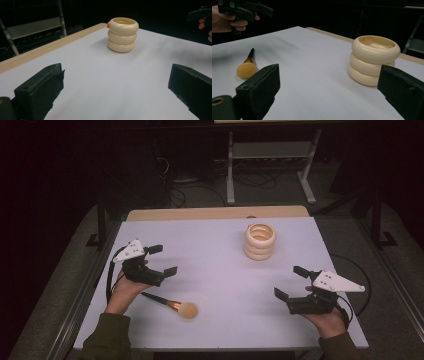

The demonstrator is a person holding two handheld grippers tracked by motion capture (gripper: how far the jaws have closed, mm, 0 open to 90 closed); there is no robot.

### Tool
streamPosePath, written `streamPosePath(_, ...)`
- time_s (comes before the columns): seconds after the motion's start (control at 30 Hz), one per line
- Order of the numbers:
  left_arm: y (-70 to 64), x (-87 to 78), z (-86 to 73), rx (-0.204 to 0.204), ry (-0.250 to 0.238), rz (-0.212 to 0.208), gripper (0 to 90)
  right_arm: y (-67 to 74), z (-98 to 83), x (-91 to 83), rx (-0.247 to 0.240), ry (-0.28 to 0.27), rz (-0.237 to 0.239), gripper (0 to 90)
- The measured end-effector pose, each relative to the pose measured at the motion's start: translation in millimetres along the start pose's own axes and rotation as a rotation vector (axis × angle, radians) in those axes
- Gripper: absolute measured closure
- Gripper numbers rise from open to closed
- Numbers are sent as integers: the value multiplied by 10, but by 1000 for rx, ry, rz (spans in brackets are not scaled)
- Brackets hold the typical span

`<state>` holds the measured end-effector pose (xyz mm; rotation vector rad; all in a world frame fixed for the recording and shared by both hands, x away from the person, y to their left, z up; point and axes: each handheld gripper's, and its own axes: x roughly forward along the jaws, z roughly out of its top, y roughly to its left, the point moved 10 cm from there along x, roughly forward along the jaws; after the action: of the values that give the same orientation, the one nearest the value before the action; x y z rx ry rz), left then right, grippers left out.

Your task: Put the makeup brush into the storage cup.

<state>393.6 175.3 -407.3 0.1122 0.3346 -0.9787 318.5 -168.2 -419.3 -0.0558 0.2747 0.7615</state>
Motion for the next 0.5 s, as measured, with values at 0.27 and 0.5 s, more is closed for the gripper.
streamPosePath(0.27,-30,9,-50,34,64,-6,0,6,-4,2,2,3,0,36)
streamPosePath(0.5,-32,-8,-67,36,90,-4,0,9,-7,3,1,4,-1,36)
